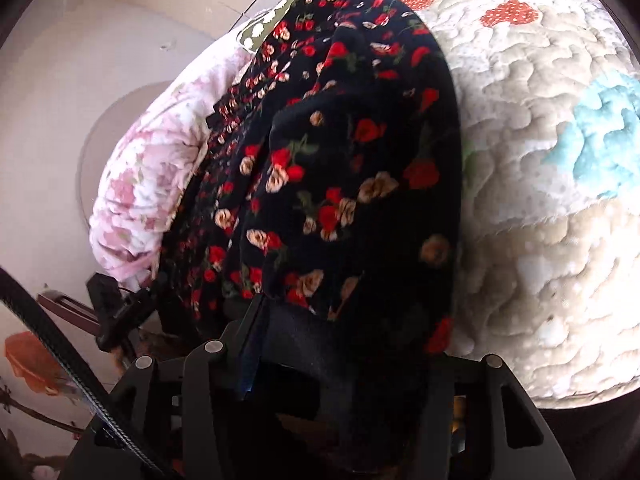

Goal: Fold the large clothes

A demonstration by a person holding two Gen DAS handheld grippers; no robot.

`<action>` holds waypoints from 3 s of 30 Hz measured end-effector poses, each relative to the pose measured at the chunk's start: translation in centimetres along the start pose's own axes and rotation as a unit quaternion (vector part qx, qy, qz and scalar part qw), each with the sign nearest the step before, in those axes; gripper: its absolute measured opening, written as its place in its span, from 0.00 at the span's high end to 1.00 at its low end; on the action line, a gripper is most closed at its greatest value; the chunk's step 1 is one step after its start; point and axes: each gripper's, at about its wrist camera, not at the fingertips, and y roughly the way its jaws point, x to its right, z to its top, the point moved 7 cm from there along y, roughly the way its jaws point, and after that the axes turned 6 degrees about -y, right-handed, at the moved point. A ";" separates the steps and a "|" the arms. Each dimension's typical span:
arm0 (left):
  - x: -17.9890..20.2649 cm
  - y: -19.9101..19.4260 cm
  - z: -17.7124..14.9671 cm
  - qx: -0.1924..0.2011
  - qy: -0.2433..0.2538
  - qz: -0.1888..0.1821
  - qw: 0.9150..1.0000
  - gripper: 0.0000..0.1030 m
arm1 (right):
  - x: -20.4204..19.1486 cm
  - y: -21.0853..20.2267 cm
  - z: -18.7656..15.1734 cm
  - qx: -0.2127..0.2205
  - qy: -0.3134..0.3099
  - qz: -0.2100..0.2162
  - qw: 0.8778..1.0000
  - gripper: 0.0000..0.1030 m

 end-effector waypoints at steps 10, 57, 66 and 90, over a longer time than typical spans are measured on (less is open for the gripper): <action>0.7 -6.3 1.8 0.032 -0.048 -0.024 0.998 0.92 | -3.0 -2.1 0.3 0.018 -0.037 -0.016 0.999 0.94; 1.6 13.7 30.6 0.033 -0.223 0.026 0.974 0.85 | 3.8 5.8 36.4 0.073 0.047 -0.128 0.988 0.86; -0.9 10.2 32.8 0.102 -0.280 0.027 0.954 0.46 | 6.2 1.4 39.0 0.171 0.138 -0.092 0.971 0.27; 0.8 9.4 15.7 0.026 -0.022 0.184 0.982 0.31 | -5.3 13.8 28.8 0.003 -0.161 -0.283 0.945 0.50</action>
